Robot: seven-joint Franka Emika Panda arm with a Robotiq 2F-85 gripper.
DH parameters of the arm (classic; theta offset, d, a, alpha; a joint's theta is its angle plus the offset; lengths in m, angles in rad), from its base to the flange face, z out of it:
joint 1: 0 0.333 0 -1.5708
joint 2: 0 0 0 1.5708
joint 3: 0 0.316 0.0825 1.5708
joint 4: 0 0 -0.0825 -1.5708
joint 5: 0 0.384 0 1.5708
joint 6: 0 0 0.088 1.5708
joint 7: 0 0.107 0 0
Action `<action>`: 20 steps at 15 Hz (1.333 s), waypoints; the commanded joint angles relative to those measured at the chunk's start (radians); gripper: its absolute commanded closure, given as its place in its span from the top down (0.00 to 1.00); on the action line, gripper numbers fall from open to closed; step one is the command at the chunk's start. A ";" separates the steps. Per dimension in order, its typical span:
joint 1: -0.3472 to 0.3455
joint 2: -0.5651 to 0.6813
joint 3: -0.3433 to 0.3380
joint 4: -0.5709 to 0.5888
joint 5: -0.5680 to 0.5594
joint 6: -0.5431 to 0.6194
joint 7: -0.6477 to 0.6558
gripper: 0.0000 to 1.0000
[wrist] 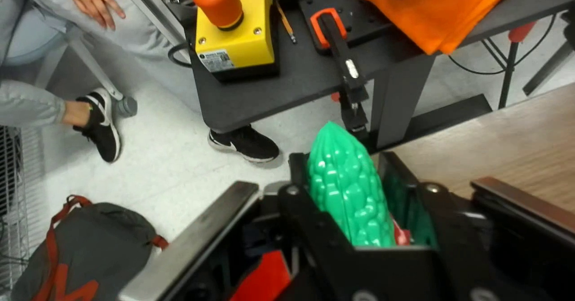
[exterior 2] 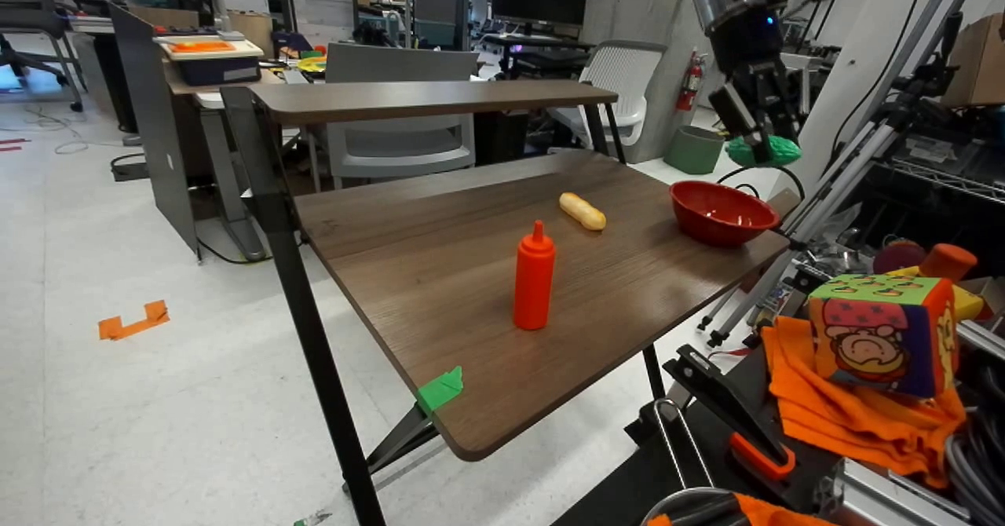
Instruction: Put the green object in the bowl
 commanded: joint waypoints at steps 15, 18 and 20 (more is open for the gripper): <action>-0.046 -0.239 -0.076 -0.355 -0.040 0.428 -0.024 0.19; -0.024 -0.181 -0.055 -0.271 -0.029 0.399 0.002 0.19; -0.001 -0.138 -0.042 -0.212 -0.033 0.380 0.029 0.19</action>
